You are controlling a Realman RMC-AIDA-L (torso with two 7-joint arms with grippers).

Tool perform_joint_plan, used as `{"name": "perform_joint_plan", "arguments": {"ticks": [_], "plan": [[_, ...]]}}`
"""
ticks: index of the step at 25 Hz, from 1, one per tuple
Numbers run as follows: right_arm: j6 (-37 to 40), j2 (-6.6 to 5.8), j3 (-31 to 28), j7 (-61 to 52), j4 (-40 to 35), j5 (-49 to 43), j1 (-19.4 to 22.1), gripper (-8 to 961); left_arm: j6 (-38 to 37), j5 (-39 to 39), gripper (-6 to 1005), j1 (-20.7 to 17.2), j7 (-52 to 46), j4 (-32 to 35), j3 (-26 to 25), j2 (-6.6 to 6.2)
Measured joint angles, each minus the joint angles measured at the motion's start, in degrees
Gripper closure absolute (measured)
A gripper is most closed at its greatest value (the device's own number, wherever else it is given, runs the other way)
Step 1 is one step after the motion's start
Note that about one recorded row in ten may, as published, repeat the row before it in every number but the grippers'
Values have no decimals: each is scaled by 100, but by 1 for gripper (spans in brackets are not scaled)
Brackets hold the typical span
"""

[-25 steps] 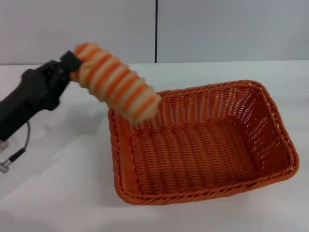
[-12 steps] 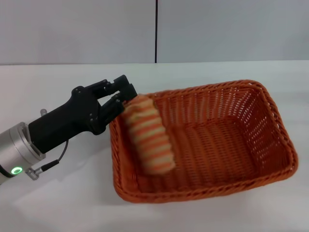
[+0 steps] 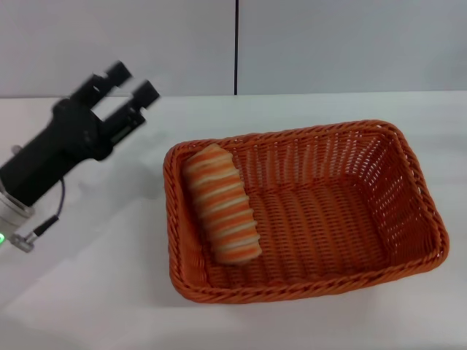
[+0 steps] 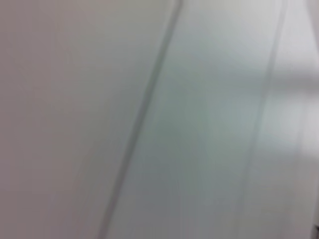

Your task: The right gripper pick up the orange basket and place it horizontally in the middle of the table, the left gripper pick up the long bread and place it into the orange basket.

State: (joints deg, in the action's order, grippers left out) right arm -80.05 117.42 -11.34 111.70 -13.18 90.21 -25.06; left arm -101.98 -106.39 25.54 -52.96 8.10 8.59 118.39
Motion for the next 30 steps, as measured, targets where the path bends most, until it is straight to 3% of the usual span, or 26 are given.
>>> {"name": "perform_joint_plan", "arguments": {"ticks": [12,30], "plan": [[-141,0,0,-33,-61,421,53,442,35,66,137,-31,892,-529,-1330,3],[-466,10,22,-47,-65,621,372,442,-58,30,137,-364,922,-777,-1468,7]]}}
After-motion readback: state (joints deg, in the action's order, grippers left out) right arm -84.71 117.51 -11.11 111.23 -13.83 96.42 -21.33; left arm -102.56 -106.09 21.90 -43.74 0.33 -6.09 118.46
